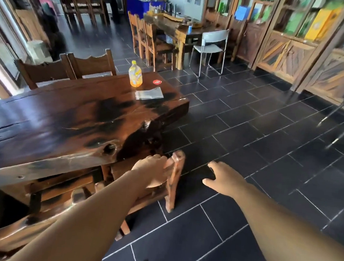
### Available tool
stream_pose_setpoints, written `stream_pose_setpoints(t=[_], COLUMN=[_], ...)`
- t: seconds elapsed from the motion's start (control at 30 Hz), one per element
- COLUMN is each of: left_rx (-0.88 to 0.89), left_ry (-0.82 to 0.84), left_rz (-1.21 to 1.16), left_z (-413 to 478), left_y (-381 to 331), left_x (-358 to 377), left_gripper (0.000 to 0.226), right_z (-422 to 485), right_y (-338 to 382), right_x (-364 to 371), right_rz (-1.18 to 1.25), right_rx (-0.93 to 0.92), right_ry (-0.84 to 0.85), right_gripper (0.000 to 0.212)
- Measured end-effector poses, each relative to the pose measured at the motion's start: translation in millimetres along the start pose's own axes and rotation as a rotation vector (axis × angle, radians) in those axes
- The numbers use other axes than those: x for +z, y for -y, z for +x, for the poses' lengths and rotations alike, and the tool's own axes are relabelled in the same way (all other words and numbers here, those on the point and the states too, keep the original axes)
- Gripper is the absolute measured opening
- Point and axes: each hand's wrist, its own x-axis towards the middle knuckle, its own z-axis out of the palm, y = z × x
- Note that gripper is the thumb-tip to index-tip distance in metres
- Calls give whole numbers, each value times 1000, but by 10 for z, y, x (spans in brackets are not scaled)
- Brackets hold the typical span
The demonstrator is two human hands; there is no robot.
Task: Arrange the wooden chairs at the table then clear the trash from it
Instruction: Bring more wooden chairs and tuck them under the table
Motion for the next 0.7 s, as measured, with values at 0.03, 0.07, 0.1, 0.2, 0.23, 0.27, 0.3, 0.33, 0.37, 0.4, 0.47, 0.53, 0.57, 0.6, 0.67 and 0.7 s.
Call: stream_pose_setpoints(t=[0.03,0.07,0.1,0.2,0.23,0.27,0.3,0.33,0.37,0.4,0.47,0.53,0.57,0.6,0.67,0.7], left_rx=[9,22,31,67,66,67,70,75,74,79,76,71,69,66,61,56], left_ry=[4,0,-1,-3,-1,2,4,0,-1,-8,-6,8,10,8,1,-7], left_rz=[8,11,16,19,18,15,18,17,16,12,-17,-38,-44,-45,-40,-34], left_z=[116,240,371,846,1026,1232,1441,1651,1861,2085,2517,2927,3113,3297,3634,3786], left_y=[-86,-166,-244,-427,-481,-516,-545,-569,-604,-628,-683,-731,-746,-752,-750,-746], left_x=[-26,-54,-91,-208,-251,-277,-301,-322,-356,-388,-499,-642,-723,-807,-983,-1067], left_gripper=[45,44,45,53,59,63,66,68,69,69,69,69,70,70,69,68], right_z=[66,143,231,561,701,858,1030,1212,1408,1616,2032,2429,2611,2785,3120,3278], right_y=[-100,-192,-279,-504,-584,-665,-750,-833,-915,-991,-1117,-1227,-1277,-1322,-1416,-1453], right_x=[-54,-108,-159,-290,-333,-383,-442,-515,-603,-696,-895,-1080,-1166,-1248,-1398,-1475], right_rz=[4,7,9,9,7,1,-8,-17,-27,-33,-32,-27,-26,-28,-28,-27], right_rx=[10,21,31,46,45,46,46,48,49,50,58,55,54,55,59,58], right_ry=[-7,-14,-19,-26,-23,-19,-15,-13,-12,-14,-11,6,13,18,22,17], right_gripper=[63,64,64,65,65,65,65,65,65,64,63,63,63,64,64,63])
